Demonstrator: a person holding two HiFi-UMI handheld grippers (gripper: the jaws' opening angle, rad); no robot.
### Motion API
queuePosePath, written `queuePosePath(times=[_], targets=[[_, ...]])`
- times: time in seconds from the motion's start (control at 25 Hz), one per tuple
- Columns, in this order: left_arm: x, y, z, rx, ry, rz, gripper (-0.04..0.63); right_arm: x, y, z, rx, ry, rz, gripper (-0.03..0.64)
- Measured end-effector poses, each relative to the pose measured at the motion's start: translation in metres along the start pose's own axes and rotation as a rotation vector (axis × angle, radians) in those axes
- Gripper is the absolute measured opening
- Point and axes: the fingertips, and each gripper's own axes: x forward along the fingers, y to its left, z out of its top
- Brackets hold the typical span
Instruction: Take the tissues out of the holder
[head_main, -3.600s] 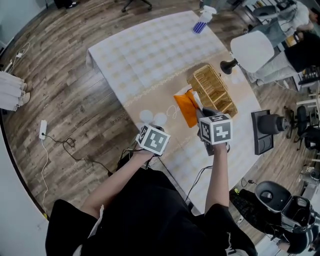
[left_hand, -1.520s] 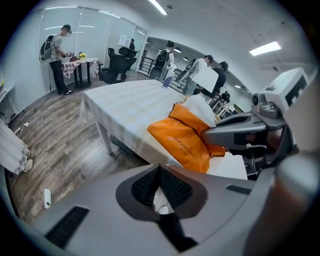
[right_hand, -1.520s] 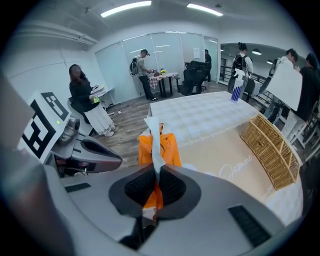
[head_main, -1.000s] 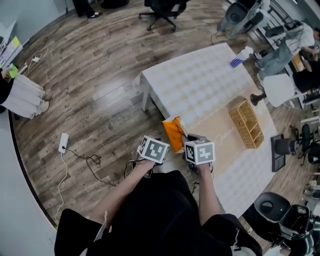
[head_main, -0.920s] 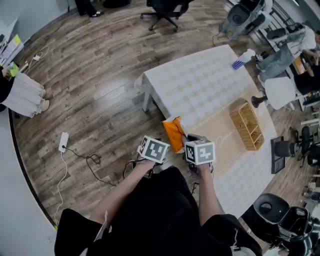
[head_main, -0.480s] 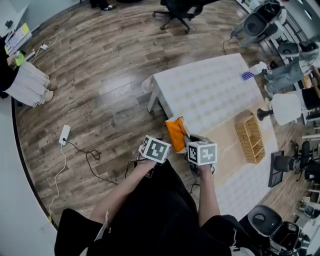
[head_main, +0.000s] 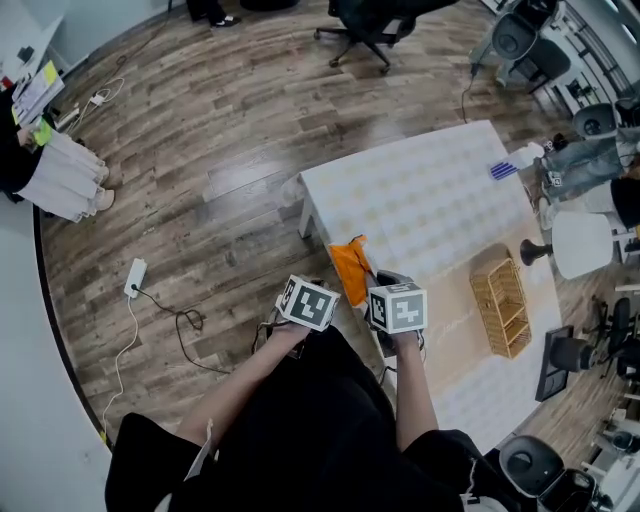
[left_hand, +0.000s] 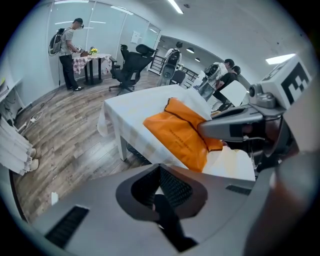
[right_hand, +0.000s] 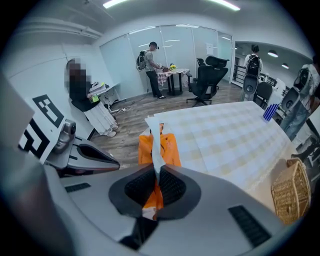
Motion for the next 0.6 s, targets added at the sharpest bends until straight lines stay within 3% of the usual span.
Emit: queuePosePath(times=[0.28, 0.6], targets=[[0.02, -0.005, -0.038, 0.024, -0.034, 0.014, 0.002, 0.018, 0.016, -0.041, -0.009, -0.051, 0.024, 0.015], [0.019, 0.002, -0.021, 0.023, -0.013, 0.074, 0.002, 0.026, 0.007, -0.019, -0.028, -0.061, 0.071, 0.015]])
